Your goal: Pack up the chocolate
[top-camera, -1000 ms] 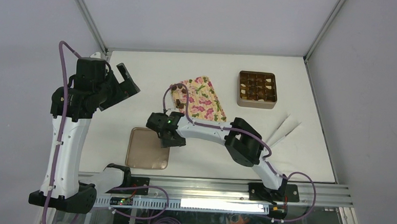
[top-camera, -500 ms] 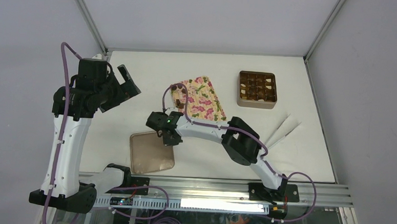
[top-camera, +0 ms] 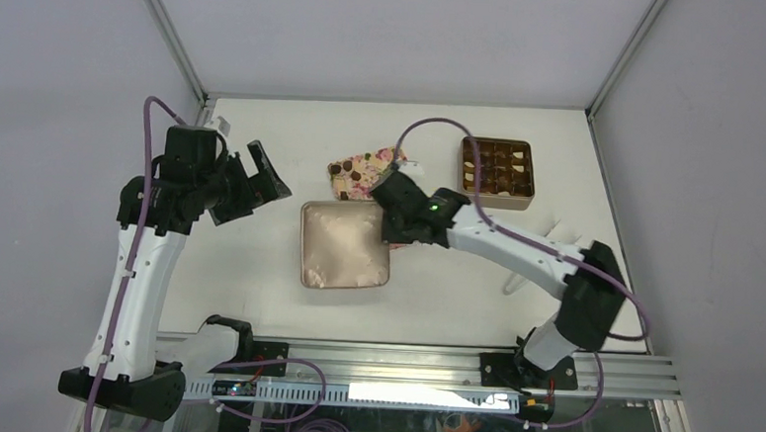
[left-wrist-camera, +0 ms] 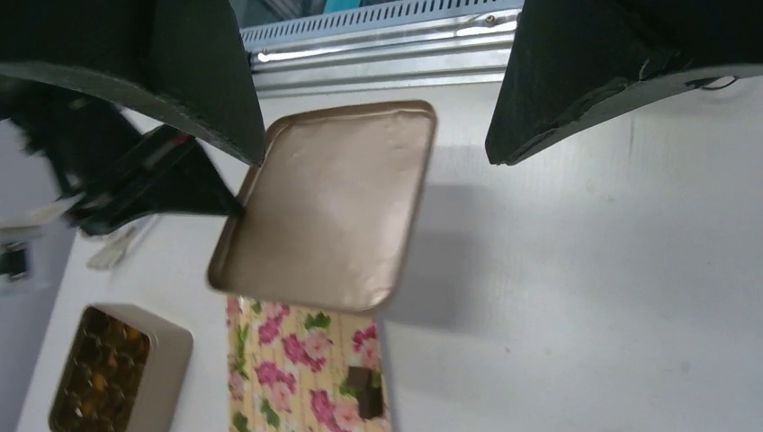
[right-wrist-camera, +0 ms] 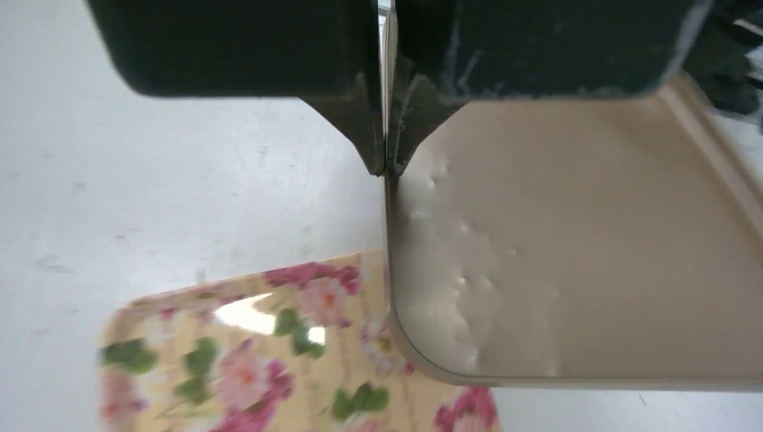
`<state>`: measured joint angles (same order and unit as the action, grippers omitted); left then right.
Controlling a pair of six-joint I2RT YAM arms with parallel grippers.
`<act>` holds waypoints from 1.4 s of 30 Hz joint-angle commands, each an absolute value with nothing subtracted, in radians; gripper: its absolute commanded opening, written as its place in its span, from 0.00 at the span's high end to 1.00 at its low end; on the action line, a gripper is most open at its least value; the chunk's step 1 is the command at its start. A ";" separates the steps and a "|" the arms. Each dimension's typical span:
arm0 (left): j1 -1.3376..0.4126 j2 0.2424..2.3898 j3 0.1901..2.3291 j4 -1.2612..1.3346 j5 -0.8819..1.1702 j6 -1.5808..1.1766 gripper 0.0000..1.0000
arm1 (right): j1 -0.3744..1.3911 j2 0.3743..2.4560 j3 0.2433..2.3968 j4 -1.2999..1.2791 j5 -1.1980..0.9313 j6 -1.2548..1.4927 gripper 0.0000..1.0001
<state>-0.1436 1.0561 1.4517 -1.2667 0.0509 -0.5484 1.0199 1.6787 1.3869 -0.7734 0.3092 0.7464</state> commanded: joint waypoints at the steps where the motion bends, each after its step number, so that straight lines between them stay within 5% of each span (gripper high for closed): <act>1: -0.135 1.000 1.349 -1.095 0.361 -0.466 0.01 | 0.926 1.446 1.279 -0.691 0.309 0.696 1.00; 14: -0.138 1.110 1.122 -0.864 0.862 -0.518 0.01 | 0.800 1.219 1.202 -0.670 0.181 0.708 1.00; 23: -0.221 1.141 1.107 -0.763 0.901 -0.561 0.04 | 0.796 1.228 1.213 -0.643 0.099 0.745 1.00; 26: -0.262 1.145 1.088 -0.726 0.865 -0.589 0.17 | 0.796 1.240 1.216 -0.636 0.069 0.758 1.00; 36: -0.265 1.145 1.112 -0.697 0.829 -0.614 0.89 | 0.792 1.255 1.235 -0.636 0.019 0.750 1.00; 38: -0.265 1.149 1.120 -0.701 0.817 -0.619 1.00 | 0.793 1.247 1.237 -0.646 0.015 0.741 0.83; 40: -0.265 1.149 1.130 -0.713 0.786 -0.630 1.00 | 0.791 1.235 1.240 -0.664 0.029 0.729 0.54; 42: -0.265 1.156 1.147 -0.734 0.735 -0.645 1.00 | 0.787 1.219 1.254 -0.701 0.064 0.703 0.41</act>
